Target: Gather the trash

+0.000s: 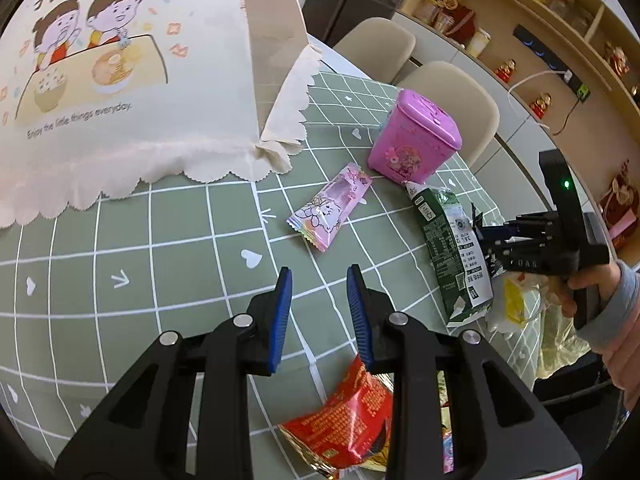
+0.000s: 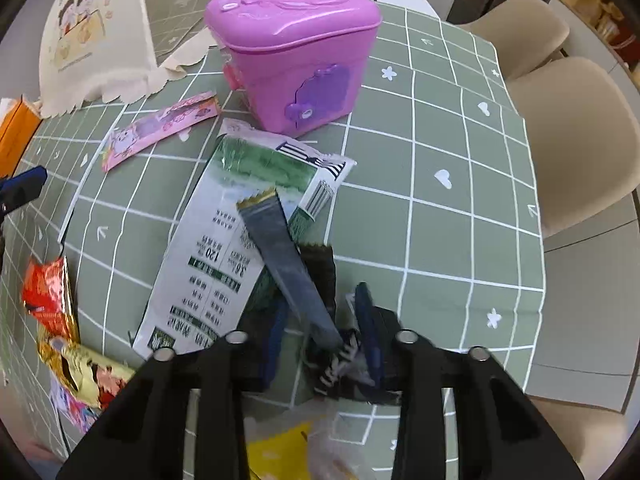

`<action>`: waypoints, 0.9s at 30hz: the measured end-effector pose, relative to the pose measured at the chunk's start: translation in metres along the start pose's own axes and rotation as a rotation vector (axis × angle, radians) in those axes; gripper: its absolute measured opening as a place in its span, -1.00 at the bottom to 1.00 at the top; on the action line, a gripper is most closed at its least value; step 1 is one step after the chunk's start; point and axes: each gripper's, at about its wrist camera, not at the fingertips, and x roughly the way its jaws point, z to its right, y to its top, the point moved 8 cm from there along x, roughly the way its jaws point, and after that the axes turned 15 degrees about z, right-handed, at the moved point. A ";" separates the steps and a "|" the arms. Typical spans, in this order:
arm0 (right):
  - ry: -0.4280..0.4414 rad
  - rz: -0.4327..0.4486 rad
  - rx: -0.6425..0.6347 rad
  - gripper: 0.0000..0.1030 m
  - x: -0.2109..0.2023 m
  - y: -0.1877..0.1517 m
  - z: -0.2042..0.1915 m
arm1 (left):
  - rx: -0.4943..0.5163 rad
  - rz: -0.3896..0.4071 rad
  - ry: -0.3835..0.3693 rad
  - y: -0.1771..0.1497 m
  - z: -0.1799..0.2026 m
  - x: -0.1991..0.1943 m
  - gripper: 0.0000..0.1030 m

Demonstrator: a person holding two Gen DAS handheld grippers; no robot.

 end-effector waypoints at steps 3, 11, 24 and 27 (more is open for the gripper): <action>0.023 0.066 0.042 -0.76 -0.018 0.005 -0.002 | 0.019 0.003 0.003 0.004 -0.001 0.004 -0.47; 0.069 0.238 0.139 -0.77 -0.086 0.021 -0.019 | 0.149 -0.032 -0.044 0.028 0.010 0.049 -0.46; 0.148 0.245 0.165 -0.77 -0.119 -0.028 -0.073 | 0.304 -0.157 0.051 0.020 0.036 0.110 -0.63; 0.162 0.239 0.169 -0.77 -0.120 -0.041 -0.081 | 0.228 -0.179 0.036 0.014 0.037 0.103 -0.99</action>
